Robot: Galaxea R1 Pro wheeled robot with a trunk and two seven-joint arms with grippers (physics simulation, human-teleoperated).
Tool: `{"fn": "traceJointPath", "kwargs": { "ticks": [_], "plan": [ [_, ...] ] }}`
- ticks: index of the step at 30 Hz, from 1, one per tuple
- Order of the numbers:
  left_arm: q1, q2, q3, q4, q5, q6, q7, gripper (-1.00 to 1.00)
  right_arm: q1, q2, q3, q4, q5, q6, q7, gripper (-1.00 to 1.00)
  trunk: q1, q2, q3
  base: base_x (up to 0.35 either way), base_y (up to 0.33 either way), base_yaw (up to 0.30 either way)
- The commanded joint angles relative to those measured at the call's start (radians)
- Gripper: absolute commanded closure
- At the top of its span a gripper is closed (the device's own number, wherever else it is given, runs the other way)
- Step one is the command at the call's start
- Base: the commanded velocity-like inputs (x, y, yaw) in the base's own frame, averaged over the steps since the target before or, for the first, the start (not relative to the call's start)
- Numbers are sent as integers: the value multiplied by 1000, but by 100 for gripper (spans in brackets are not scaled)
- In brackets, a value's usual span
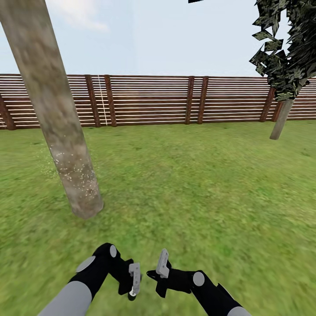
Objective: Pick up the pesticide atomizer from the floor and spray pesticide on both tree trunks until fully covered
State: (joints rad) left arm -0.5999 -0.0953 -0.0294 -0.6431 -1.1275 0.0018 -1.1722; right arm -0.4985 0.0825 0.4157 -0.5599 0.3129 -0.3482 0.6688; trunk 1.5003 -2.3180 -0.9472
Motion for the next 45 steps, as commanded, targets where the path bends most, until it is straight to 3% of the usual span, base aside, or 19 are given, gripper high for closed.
{"fn": "traceJointPath", "kwargs": {
  "ticks": [1,20,24,29,41,45],
  "plan": [
    [0,-2,0,0,0,-1,-1,100,0,0,0,0,0,0,0,100,0,0,0,0,0,0],
    [0,-22,0,0,7,-9,-3,100,0,0,0,0,0,0,0,100,0,0,0,0,0,0],
    [0,-29,0,0,41,-11,-4,100,0,-1,0,0,0,0,0,100,0,0,0,0,0,0],
    [0,-29,0,0,44,-11,-4,100,0,-1,0,0,0,0,0,100,0,0,0,0,0,0],
    [0,-20,1,2,46,-11,-3,100,0,-1,-1,0,1,-1,0,100,0,0,0,0,0,0],
    [-1,5,3,2,42,-8,-3,100,0,-1,-1,1,1,-1,0,100,0,0,0,0,0,0]
  ]
}}
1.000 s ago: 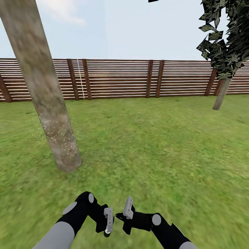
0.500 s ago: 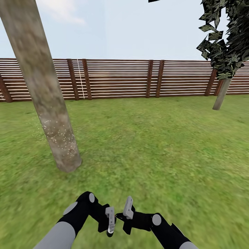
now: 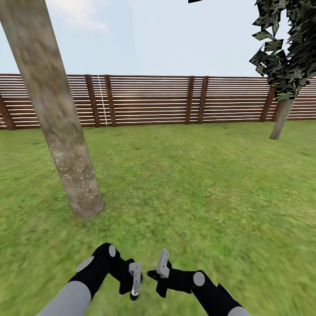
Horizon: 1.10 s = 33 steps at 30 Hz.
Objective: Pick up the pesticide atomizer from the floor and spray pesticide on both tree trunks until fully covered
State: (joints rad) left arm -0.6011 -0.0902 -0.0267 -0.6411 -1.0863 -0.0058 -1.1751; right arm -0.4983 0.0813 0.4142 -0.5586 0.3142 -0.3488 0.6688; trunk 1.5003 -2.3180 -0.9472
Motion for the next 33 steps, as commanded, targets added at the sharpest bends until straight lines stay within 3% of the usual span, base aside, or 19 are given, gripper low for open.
{"fn": "traceJointPath", "kwargs": {
  "ticks": [1,8,13,14,17,18,20,21,23,24,25,27,29,31,33],
  "plan": [
    [0,13,0,0,1,2,0,100,0,-1,0,0,0,0,0,100,0,0,0,0,0,0],
    [2,109,3,1,-3,8,2,100,0,-7,-2,3,0,0,0,100,0,0,0,0,0,0],
    [3,208,4,40,1,5,3,100,0,-9,-2,7,0,1,0,100,0,0,0,0,0,0],
    [3,222,4,43,2,5,3,100,0,-9,-2,8,0,1,0,-100,0,0,0,0,0,0],
    [3,244,8,45,3,6,26,100,0,-11,-5,9,0,2,-3,-100,0,0,0,0,0,0],
    [3,245,28,46,7,6,77,100,0,-11,-7,10,1,2,-5,-100,0,0,0,0,0,0],
    [4,237,104,69,24,5,225,100,0,-23,-10,13,0,5,-40,-100,0,0,0,0,0,0],
    [4,231,158,97,51,5,307,100,0,-41,-12,14,-3,6,-101,-100,0,0,0,0,0,0],
    [4,222,268,138,151,1,500,100,2,-69,-43,51,-6,6,-241,-100,0,0,0,0,0,0],
    [5,221,323,163,222,-3,604,100,3,-73,-79,117,-8,5,-316,-100,0,0,0,0,0,0],
    [20,224,378,204,319,-28,717,100,4,-75,-140,230,-10,2,-431,-100,0,0,0,0,0,0],
    [70,228,425,234,443,-132,846,100,5,-76,-211,357,-11,-25,-621,-100,0,0,0,0,0,0],
    [134,225,470,243,578,-243,989,100,9,-75,-234,414,-13,-133,-820,-100,0,0,0,0,0,0],
    [176,223,497,264,699,-308,1107,100,44,-71,-240,430,-14,-246,-990,-100,0,0,0,0,0,0],
    [215,225,506,316,760,-390,1159,100,80,-62,-243,434,-25,-321,-1097,-100,0,0,0,0,0,0]
  ]
}}
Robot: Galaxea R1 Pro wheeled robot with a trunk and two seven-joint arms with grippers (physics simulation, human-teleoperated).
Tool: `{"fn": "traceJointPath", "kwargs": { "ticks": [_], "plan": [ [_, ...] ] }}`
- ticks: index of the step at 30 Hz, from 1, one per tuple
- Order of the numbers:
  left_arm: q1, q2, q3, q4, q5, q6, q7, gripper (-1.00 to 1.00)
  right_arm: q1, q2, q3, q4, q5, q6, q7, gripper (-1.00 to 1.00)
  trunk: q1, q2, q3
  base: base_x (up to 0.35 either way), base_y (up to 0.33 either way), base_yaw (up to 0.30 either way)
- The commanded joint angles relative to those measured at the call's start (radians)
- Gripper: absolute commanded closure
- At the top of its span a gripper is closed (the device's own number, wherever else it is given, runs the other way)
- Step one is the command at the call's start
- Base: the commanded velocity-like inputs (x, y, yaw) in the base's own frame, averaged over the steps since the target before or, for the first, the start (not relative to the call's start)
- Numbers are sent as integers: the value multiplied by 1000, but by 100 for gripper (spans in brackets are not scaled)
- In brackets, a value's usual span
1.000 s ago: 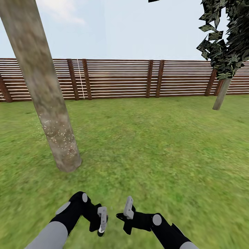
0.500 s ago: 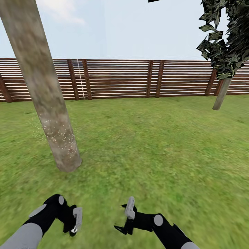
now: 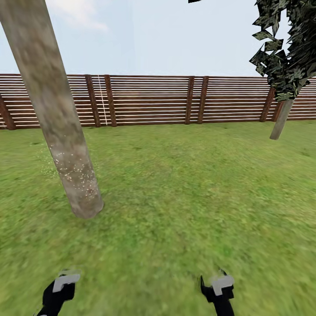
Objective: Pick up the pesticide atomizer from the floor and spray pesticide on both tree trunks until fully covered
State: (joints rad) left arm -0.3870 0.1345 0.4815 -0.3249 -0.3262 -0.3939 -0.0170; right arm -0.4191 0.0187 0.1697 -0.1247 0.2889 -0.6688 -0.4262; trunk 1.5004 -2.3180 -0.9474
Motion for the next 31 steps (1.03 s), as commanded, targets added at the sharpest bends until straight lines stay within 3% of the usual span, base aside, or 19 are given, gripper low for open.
{"fn": "traceJointPath", "kwargs": {
  "ticks": [1,2,4,10,15,23,31],
  "plan": [
    [25,2,2,30,12,-37,20,100,17,0,0,4,-35,-53,-32,-100,0,0,0,0,0,0],
    [43,5,5,70,19,-59,35,100,28,-2,1,6,-73,-93,-49,-100,0,0,0,0,0,0],
    [54,4,3,133,18,-73,44,100,35,-3,2,9,-95,-116,-60,-100,0,0,0,0,0,0],
    [56,5,3,151,21,-74,46,100,40,-1,4,13,-97,-120,-60,-100,0,0,0,0,0,0],
    [56,5,2,159,21,-74,45,100,40,7,5,95,-97,-118,-59,-100,0,0,0,0,0,0],
    [60,9,5,160,19,-74,46,100,58,5,4,99,-97,-116,-59,-100,0,0,0,0,0,0],
    [83,32,2,161,18,-74,45,100,61,6,4,100,-97,-115,-59,-100,0,0,0,0,0,0]
  ]
}}
